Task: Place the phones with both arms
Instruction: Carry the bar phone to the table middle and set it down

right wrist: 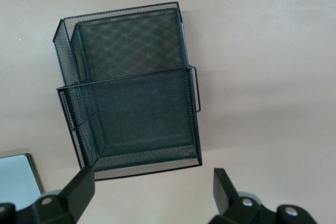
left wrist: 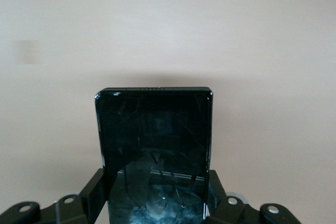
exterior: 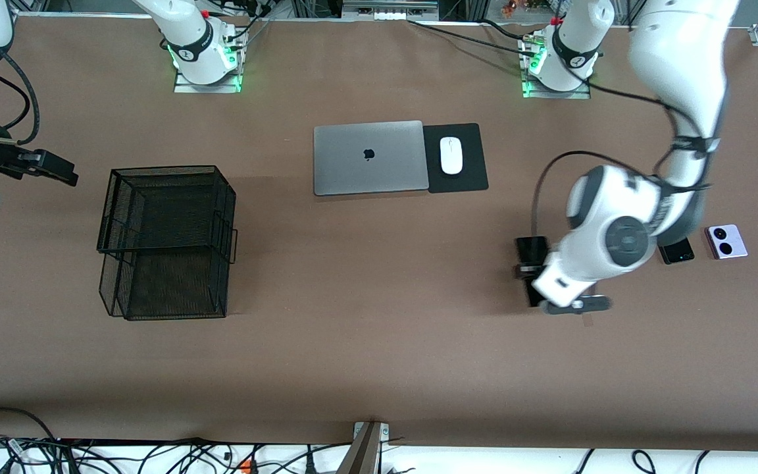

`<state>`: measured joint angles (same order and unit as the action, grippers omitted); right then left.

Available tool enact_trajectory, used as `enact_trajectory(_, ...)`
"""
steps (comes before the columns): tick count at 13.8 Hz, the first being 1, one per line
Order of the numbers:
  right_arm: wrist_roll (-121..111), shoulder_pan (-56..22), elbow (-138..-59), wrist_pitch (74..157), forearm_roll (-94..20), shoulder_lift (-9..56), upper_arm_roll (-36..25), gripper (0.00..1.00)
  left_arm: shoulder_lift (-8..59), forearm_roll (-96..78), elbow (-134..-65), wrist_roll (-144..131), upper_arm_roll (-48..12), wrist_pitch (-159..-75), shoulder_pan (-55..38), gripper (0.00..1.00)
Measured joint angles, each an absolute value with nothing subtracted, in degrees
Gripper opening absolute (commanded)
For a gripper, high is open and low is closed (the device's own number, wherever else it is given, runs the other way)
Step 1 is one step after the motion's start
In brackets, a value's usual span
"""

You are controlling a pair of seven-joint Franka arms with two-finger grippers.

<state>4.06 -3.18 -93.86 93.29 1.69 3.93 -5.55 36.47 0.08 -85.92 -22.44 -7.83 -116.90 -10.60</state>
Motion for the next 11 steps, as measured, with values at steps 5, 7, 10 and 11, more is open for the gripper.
enact_trajectory(5,4.1,-3.2,-93.9,93.3,1.7,4.1,-5.5,1.0,44.8,-1.2,-78.3,-25.2,-7.9,-119.7,-22.2,0.41)
enact_trajectory(7,4.1,-3.2,-93.9,93.3,1.7,4.2,-5.6,1.0,47.5,-1.2,-77.5,-26.1,-7.8,-123.0,-25.5,0.41)
enact_trajectory(10,4.0,-3.2,-93.9,93.4,1.7,4.5,-5.5,1.0,50.8,-1.2,-77.3,-26.9,-7.8,-125.6,-28.1,0.47)
enact_trajectory(11,4.0,-3.2,-93.9,93.4,1.7,4.6,-5.5,1.0,51.6,-1.2,-77.3,-26.9,-7.7,-126.3,-28.4,0.48)
